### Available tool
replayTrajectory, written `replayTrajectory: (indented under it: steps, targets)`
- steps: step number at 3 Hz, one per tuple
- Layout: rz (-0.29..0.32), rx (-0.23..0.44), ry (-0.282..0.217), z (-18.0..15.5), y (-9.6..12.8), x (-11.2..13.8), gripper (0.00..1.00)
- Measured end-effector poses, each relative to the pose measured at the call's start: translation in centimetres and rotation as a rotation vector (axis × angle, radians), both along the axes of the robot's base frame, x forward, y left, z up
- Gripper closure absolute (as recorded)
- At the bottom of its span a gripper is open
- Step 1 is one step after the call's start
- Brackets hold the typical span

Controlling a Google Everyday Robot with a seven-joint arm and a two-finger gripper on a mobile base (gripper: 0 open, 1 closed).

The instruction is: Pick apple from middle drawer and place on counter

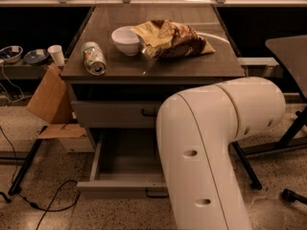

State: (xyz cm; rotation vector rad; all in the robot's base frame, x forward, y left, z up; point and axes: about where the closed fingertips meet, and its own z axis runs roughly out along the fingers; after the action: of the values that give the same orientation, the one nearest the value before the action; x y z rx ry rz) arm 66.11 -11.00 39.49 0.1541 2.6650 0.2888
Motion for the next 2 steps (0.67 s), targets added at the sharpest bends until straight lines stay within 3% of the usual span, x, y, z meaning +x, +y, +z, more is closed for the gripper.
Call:
replayTrajectory:
  steps: [2]
  targets:
    - [-0.020,-0.004,-0.012,3.7,-2.5,-4.5,1.00]
